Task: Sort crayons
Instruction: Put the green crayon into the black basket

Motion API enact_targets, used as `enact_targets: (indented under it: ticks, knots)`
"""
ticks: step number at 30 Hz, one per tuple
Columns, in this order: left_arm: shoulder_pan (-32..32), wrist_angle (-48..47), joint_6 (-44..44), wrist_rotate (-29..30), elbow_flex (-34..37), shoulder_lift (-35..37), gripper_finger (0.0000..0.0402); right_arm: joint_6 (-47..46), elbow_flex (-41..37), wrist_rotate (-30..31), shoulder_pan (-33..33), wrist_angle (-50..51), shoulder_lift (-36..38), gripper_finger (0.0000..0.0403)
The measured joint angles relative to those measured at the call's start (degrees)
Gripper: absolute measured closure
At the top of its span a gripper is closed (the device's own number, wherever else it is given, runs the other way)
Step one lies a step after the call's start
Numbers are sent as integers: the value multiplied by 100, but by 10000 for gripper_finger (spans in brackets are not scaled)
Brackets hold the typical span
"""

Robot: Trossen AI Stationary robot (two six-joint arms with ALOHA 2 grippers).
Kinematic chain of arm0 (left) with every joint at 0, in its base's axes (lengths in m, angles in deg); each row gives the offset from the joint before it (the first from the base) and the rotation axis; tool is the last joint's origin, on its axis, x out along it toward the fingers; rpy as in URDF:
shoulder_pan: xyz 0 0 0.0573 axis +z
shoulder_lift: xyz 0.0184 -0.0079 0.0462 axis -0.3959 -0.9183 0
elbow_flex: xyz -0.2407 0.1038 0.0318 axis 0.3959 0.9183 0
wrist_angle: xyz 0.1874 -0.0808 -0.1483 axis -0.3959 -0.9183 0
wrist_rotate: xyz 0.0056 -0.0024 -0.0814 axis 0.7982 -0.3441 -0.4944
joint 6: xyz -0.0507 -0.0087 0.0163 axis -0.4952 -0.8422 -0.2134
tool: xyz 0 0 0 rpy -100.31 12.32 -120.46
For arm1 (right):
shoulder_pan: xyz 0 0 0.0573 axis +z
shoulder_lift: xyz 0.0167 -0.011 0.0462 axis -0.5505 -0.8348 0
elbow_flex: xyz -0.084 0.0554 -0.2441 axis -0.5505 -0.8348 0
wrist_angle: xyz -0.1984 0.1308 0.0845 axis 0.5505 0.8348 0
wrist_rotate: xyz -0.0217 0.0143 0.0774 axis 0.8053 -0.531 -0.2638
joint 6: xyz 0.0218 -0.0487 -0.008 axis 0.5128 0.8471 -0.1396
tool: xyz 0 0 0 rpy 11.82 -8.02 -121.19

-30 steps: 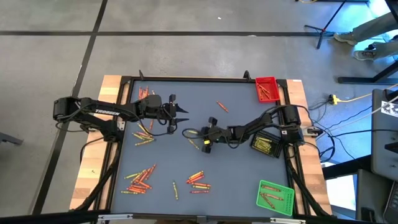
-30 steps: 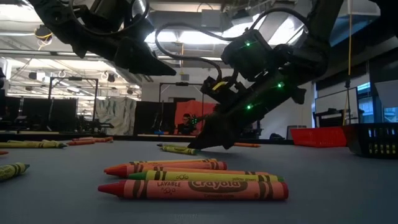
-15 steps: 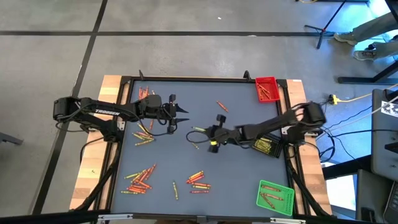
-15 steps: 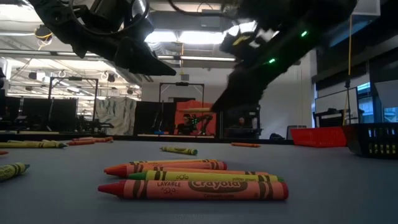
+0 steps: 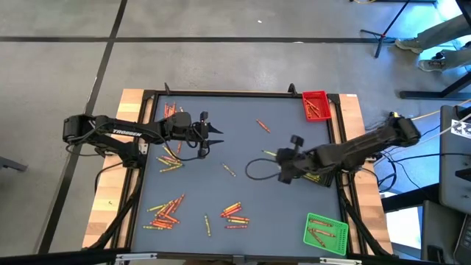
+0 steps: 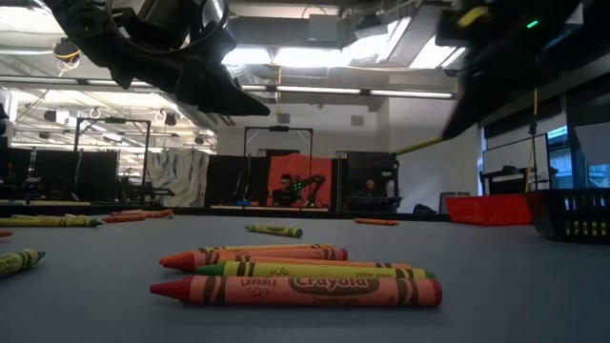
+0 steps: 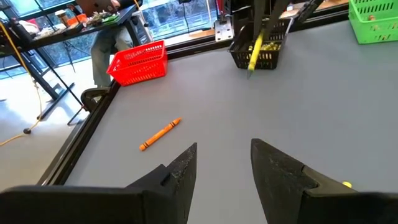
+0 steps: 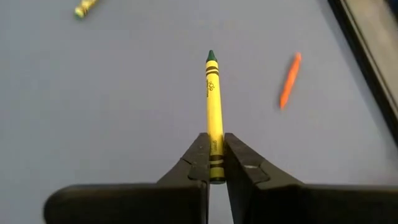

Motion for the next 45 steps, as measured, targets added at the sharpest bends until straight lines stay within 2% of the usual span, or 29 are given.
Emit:
enact_targets:
  ticks: [9, 16, 21, 25, 28, 45]
  knots:
    - [1, -2, -4, -1, 0, 0, 266, -2157, 0, -509, 1110, 1851, 1174, 379]
    - [1, -2, -7, -1, 0, 0, 266, -3964, 0, -511, 2107, 3053, 1410, 379]
    - [0, -2, -7, -1, 0, 0, 266, -4883, -424, -328, 2773, 3231, 1486, 379]
    - [-1, -2, -7, -1, 0, 0, 266, -5497, -1078, -500, 3059, 3217, 1488, 379]
    - [-1, -2, -7, -1, 0, 0, 266, -5551, -1279, -385, 3147, 3042, 1437, 379]
    - [0, 20, -7, -1, 0, 0, 266, -5534, -1276, -408, 3141, 2970, 1435, 379]
